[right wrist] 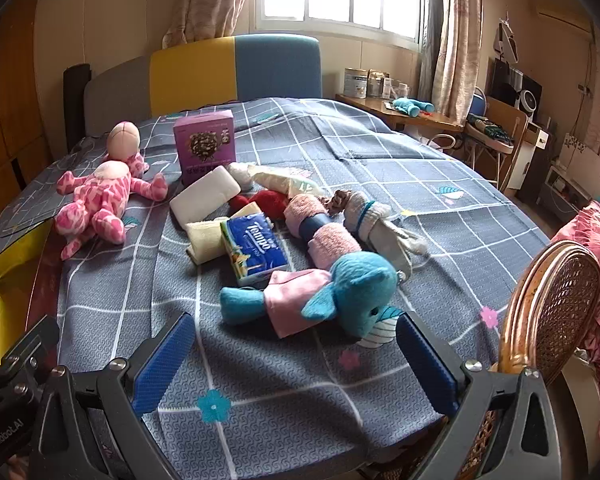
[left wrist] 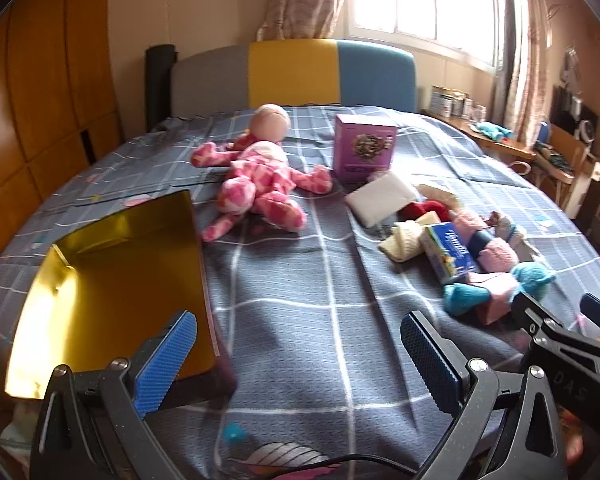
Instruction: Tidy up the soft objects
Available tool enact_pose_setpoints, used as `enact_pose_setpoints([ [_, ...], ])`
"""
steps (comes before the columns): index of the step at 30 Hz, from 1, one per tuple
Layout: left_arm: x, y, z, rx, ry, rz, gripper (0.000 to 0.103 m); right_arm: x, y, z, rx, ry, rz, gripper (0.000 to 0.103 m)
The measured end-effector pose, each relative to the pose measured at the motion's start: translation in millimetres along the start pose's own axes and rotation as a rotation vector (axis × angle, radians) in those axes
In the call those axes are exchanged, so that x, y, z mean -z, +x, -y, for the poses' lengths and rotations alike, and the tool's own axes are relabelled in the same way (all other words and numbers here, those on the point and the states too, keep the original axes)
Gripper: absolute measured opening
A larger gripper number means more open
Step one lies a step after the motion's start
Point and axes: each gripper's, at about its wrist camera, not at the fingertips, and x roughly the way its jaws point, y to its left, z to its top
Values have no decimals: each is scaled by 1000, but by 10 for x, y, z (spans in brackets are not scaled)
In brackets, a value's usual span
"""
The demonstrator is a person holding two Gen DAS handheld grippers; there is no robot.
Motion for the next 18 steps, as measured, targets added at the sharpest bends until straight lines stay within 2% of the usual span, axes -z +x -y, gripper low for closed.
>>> enact_pose_setpoints([
  [4, -28, 30, 13, 68, 0, -12, 103, -89, -5, 135, 20, 5, 9, 103],
  [8, -148, 114, 46, 206, 13, -56, 103, -246, -47, 400, 20, 51, 12, 103],
  [10, -251, 209, 136, 238, 48, -106, 103, -310, -83, 563, 36, 66, 17, 103],
  [13, -356, 335, 247, 302, 92, -125, 103, -371, -121, 801, 58, 91, 13, 103],
  [16, -444, 535, 417, 335, 151, -195, 99, -409, -131, 992, 69, 102, 5, 103],
  [18, -481, 658, 553, 385, 192, -232, 95, -421, -137, 1082, 76, 101, 2, 103],
])
